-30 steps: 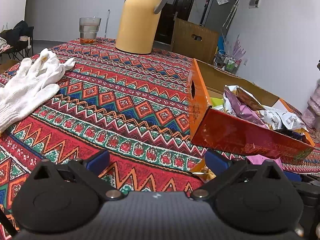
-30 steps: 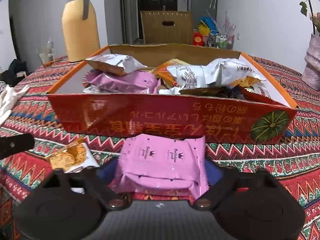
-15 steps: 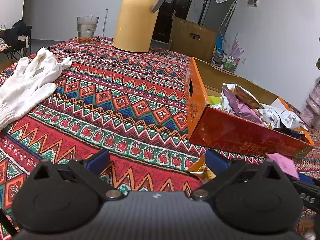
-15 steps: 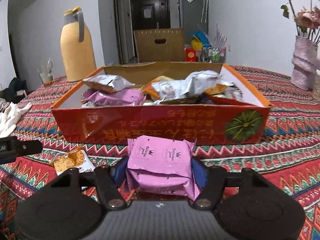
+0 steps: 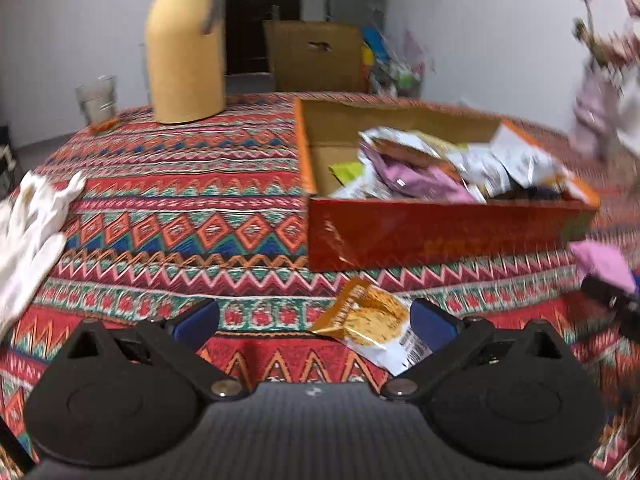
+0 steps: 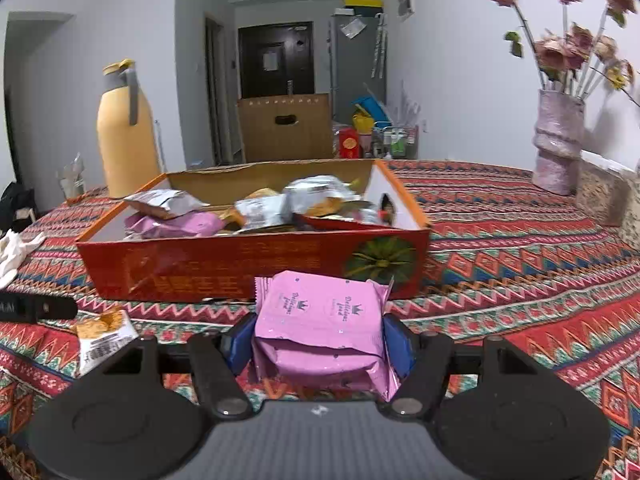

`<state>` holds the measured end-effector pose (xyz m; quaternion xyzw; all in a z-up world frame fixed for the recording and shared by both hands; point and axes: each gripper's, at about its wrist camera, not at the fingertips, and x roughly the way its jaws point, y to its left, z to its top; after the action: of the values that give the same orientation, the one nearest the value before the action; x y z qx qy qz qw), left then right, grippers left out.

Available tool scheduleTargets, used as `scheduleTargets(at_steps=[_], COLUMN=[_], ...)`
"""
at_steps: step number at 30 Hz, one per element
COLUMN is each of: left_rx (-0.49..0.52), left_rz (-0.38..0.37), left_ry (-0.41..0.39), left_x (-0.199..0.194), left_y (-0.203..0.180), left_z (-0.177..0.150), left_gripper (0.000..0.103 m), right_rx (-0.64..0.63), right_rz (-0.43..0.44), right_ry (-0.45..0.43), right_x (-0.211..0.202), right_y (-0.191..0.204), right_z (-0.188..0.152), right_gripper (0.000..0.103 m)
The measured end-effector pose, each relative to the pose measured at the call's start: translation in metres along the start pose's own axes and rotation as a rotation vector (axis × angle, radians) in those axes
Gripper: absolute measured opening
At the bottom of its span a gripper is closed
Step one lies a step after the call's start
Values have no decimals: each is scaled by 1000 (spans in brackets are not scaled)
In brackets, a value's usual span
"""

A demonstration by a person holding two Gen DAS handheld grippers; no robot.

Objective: Organize snacks
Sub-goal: 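Grasp the cookie wrapper with the left gripper while the right gripper holds the pink packet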

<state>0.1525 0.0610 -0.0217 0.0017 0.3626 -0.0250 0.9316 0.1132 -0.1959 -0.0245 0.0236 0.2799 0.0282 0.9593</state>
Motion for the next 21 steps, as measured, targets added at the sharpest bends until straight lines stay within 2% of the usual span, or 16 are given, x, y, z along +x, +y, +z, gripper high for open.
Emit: scheduleTargets(at_steps=[7,13,17,21], left_rx=[76,162,194,167], left_rz=[-93,-153,-130,-125], left_ry=[101,130,154,123], left_x=[20,27,41,46], left_y=[-9,-23,-30,-27], left_z=[3,2,-1,-2], left_gripper=[103,103,103,103], right_rx=[18,43,59,65], right_rz=[-7,-4,5,18], right_ry=[-32,-43,-38,-41], right_x=[-15,-15,-11,-10], right_y=[-17,-29,-33,-35], right_z=[-9,-15,-19,-21], right_gripper=[66,66,66,66])
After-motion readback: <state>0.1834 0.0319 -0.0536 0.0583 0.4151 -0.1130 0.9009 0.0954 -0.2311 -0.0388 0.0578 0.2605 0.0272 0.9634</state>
